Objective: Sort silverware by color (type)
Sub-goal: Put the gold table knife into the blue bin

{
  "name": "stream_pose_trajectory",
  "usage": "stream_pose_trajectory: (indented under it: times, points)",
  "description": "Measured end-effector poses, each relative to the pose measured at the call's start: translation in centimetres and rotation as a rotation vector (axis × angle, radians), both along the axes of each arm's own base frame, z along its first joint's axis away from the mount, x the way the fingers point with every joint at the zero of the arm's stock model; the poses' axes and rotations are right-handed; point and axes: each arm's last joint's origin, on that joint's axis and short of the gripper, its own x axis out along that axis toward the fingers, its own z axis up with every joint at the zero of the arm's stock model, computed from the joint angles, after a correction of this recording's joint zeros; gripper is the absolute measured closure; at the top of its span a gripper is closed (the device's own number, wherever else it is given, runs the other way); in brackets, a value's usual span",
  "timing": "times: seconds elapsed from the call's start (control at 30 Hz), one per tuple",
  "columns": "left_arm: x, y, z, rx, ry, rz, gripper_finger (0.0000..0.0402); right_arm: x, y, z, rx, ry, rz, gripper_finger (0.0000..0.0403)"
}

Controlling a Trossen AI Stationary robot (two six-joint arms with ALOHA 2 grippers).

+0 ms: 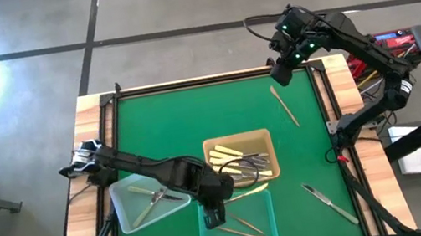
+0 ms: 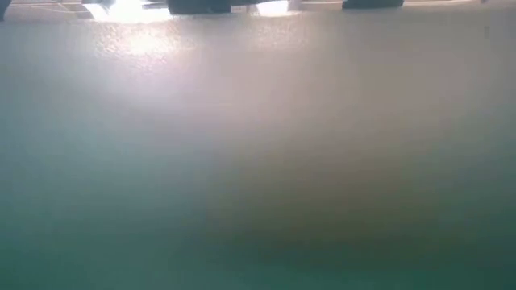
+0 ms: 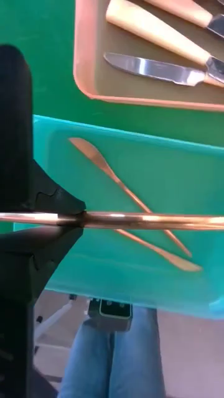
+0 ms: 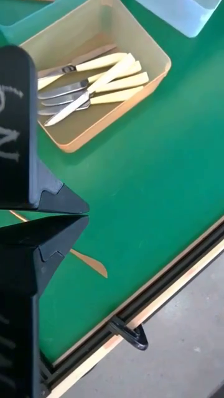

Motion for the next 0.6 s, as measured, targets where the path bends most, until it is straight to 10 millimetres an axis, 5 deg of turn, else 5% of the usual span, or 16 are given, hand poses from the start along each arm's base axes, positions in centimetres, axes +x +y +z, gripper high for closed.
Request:
stream_pose_trajectory:
  times: [0.33,0.6]
  points:
    - [1.4,-1.1,-4.0,-0.022,0.117,0.028,0.0394,1.9,-1.6,-2.0,0.054,0.064,-0.001,0.0394]
    - [2.0,-1.5,-6.2,-0.048,0.200,0.049,0.0337,3.8,-3.3,-4.2,0.096,0.112,-0.001,0.0394]
